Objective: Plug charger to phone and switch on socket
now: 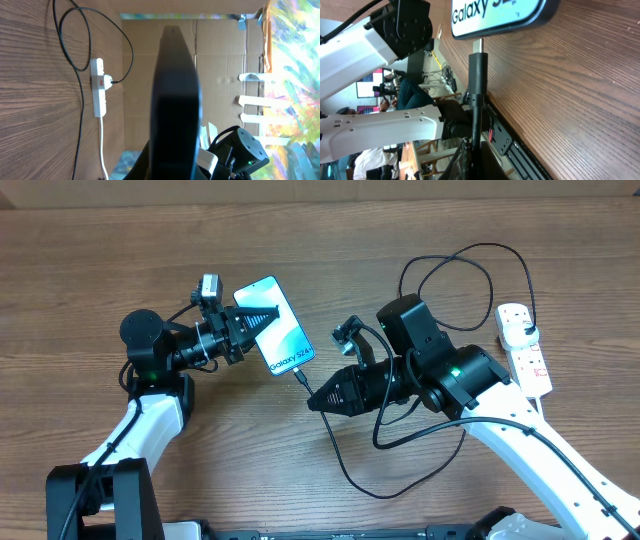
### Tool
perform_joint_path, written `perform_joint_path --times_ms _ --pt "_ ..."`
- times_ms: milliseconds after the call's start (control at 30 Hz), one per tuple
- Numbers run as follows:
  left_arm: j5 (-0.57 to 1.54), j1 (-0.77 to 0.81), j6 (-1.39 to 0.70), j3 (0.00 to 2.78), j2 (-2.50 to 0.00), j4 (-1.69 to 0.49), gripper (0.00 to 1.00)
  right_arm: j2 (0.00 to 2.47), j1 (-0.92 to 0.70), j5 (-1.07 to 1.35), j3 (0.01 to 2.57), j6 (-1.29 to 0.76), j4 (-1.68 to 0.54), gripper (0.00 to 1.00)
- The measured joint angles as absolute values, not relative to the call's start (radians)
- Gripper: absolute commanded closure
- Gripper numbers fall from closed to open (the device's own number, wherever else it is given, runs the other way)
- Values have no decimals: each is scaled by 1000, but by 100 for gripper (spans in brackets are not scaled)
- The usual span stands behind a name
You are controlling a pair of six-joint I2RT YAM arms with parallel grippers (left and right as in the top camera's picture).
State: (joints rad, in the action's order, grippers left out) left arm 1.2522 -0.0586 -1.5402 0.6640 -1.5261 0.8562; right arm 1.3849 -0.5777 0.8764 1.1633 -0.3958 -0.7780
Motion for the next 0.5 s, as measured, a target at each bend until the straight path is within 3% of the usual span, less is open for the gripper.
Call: perform_joint_path --times_ms 500 --pt "1252 -59 -1540 664 -1526 856 96 1385 -578 875 1163 -395 -783 96"
